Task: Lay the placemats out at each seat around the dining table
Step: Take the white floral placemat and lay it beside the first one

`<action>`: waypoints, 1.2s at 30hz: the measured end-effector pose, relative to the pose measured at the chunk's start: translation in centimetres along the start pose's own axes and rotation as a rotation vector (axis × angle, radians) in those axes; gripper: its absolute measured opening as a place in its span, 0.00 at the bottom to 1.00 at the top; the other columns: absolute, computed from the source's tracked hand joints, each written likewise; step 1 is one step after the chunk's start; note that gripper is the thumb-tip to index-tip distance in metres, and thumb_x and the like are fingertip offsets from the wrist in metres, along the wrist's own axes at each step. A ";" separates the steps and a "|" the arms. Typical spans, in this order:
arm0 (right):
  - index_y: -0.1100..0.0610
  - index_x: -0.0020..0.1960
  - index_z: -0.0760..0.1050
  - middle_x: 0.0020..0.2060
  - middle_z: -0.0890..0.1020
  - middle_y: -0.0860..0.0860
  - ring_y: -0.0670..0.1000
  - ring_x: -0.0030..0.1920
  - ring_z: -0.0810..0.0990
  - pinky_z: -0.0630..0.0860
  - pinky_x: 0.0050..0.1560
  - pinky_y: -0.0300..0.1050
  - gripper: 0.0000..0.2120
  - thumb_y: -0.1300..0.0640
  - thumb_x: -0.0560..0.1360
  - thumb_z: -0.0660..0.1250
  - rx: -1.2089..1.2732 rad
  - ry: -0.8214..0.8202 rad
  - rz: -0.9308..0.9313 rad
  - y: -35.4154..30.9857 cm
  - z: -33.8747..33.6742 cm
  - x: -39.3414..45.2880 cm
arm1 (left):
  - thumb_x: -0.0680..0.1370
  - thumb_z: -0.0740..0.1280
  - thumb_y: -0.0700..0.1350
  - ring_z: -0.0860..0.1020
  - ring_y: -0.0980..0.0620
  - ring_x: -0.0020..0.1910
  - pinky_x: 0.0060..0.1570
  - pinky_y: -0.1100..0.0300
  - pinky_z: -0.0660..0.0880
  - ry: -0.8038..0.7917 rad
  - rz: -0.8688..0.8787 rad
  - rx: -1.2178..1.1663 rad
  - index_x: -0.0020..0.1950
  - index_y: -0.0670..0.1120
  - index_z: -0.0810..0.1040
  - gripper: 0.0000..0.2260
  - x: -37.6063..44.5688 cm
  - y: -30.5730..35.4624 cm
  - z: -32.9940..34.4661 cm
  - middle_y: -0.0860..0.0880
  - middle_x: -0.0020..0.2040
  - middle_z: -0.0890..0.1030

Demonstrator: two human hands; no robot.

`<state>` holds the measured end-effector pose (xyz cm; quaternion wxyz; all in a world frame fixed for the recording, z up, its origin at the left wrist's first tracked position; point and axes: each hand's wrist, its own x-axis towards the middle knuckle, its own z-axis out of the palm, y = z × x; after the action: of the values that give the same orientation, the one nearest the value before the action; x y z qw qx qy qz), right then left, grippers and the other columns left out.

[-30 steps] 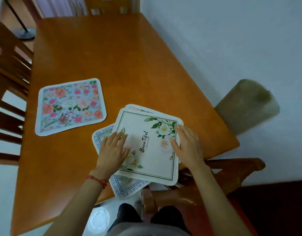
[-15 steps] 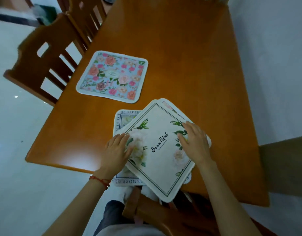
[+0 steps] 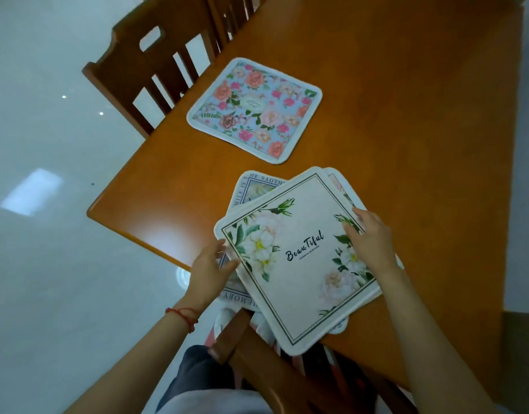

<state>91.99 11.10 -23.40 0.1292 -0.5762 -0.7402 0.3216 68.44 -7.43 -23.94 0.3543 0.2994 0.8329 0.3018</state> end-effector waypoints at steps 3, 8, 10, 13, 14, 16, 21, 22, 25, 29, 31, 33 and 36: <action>0.61 0.67 0.68 0.63 0.73 0.58 0.57 0.64 0.70 0.68 0.62 0.51 0.22 0.56 0.76 0.65 -0.028 -0.007 0.026 0.5 -0.1 1.1 | 0.71 0.72 0.41 0.76 0.47 0.53 0.50 0.60 0.71 0.024 -0.075 -0.067 0.65 0.40 0.71 0.23 0.2 -0.4 0.2 0.42 0.58 0.77; 0.63 0.65 0.70 0.60 0.75 0.59 0.57 0.60 0.73 0.70 0.58 0.46 0.20 0.58 0.75 0.66 -0.029 -0.014 0.038 1.4 -0.1 2.4 | 0.71 0.72 0.41 0.75 0.50 0.47 0.46 0.60 0.70 0.014 -0.167 -0.128 0.64 0.39 0.71 0.23 0.4 -0.7 0.8 0.45 0.51 0.77; 0.63 0.64 0.71 0.58 0.76 0.59 0.56 0.59 0.74 0.70 0.55 0.43 0.20 0.59 0.74 0.67 -0.016 -0.008 0.045 1.5 -0.2 2.7 | 0.71 0.72 0.40 0.75 0.50 0.47 0.44 0.61 0.70 0.003 -0.193 -0.158 0.64 0.39 0.71 0.23 0.4 -0.9 1.1 0.46 0.49 0.77; 0.63 0.63 0.72 0.56 0.76 0.59 0.53 0.54 0.74 0.70 0.52 0.41 0.19 0.60 0.74 0.67 -0.004 -0.005 0.050 1.5 -0.2 3.0 | 0.71 0.71 0.38 0.76 0.54 0.41 0.36 0.68 0.69 -0.004 -0.215 -0.212 0.62 0.39 0.72 0.20 0.3 -0.6 1.4 0.51 0.43 0.77; 0.63 0.63 0.72 0.56 0.76 0.59 0.51 0.53 0.73 0.70 0.51 0.41 0.19 0.61 0.74 0.68 0.005 -0.003 0.055 1.6 -0.2 3.1 | 0.72 0.70 0.37 0.75 0.56 0.39 0.34 0.69 0.68 -0.004 -0.217 -0.231 0.61 0.39 0.73 0.18 0.3 -0.5 1.6 0.53 0.40 0.76; 0.63 0.63 0.72 0.56 0.76 0.59 0.49 0.51 0.72 0.70 0.51 0.40 0.19 0.61 0.73 0.68 0.031 0.006 0.079 1.7 -0.2 3.3 | 0.72 0.70 0.36 0.75 0.58 0.37 0.33 0.69 0.68 -0.010 -0.221 -0.265 0.58 0.40 0.74 0.15 0.2 -0.2 1.8 0.54 0.39 0.76; 0.63 0.63 0.73 0.55 0.76 0.58 0.49 0.50 0.73 0.71 0.51 0.40 0.20 0.63 0.72 0.70 0.061 0.023 0.122 2.0 -0.1 3.7 | 0.71 0.70 0.34 0.78 0.53 0.39 0.35 0.67 0.72 -0.034 -0.255 -0.324 0.56 0.41 0.74 0.15 0.1 -0.4 2.0 0.50 0.40 0.79; 0.63 0.62 0.73 0.55 0.76 0.58 0.49 0.50 0.73 0.71 0.50 0.40 0.20 0.63 0.72 0.70 0.054 0.021 0.126 2.1 -0.1 3.8 | 0.70 0.70 0.33 0.78 0.53 0.39 0.35 0.66 0.72 -0.041 -0.257 -0.336 0.56 0.42 0.74 0.16 0.1 -0.4 2.0 0.50 0.40 0.79; 0.63 0.61 0.74 0.54 0.76 0.59 0.50 0.48 0.72 0.70 0.49 0.41 0.19 0.62 0.71 0.70 0.022 -0.003 0.144 2.3 -0.2 3.9 | 0.69 0.70 0.32 0.80 0.48 0.41 0.41 0.59 0.77 -0.079 -0.243 -0.354 0.56 0.44 0.73 0.18 0.1 -0.5 2.0 0.46 0.41 0.80; 0.63 0.60 0.74 0.54 0.76 0.59 0.51 0.47 0.72 0.70 0.48 0.42 0.18 0.61 0.71 0.70 0.005 -0.030 0.178 2.5 -0.1 3.9 | 0.70 0.68 0.30 0.80 0.47 0.41 0.47 0.51 0.78 -0.092 -0.217 -0.350 0.55 0.44 0.73 0.17 -0.1 -0.5 2.1 0.45 0.43 0.81; 0.63 0.60 0.74 0.54 0.76 0.59 0.52 0.47 0.74 0.72 0.48 0.43 0.18 0.60 0.71 0.70 0.012 -0.040 0.201 2.7 -0.3 3.9 | 0.70 0.68 0.29 0.79 0.49 0.39 0.44 0.55 0.78 -0.097 -0.217 -0.375 0.54 0.43 0.72 0.17 0.0 -0.5 2.1 0.46 0.41 0.80; 0.63 0.60 0.75 0.53 0.77 0.60 0.54 0.48 0.76 0.74 0.48 0.46 0.19 0.59 0.71 0.71 0.039 -0.053 0.224 3.0 -0.4 3.8 | 0.70 0.68 0.28 0.79 0.49 0.38 0.39 0.60 0.77 -0.101 -0.219 -0.394 0.55 0.42 0.73 0.17 0.1 -0.5 2.0 0.46 0.40 0.80; 0.64 0.59 0.74 0.53 0.78 0.59 0.52 0.48 0.74 0.71 0.47 0.44 0.18 0.59 0.71 0.70 0.066 -0.067 0.225 2.9 -0.8 3.5 | 0.70 0.68 0.29 0.80 0.46 0.41 0.40 0.60 0.76 -0.080 -0.223 -0.417 0.55 0.41 0.74 0.16 0.2 -0.5 1.9 0.44 0.42 0.81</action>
<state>93.61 15.05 -25.29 0.0864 -0.6401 -0.6637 0.3771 69.67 -7.02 -25.48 0.4726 0.1376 0.7657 0.4141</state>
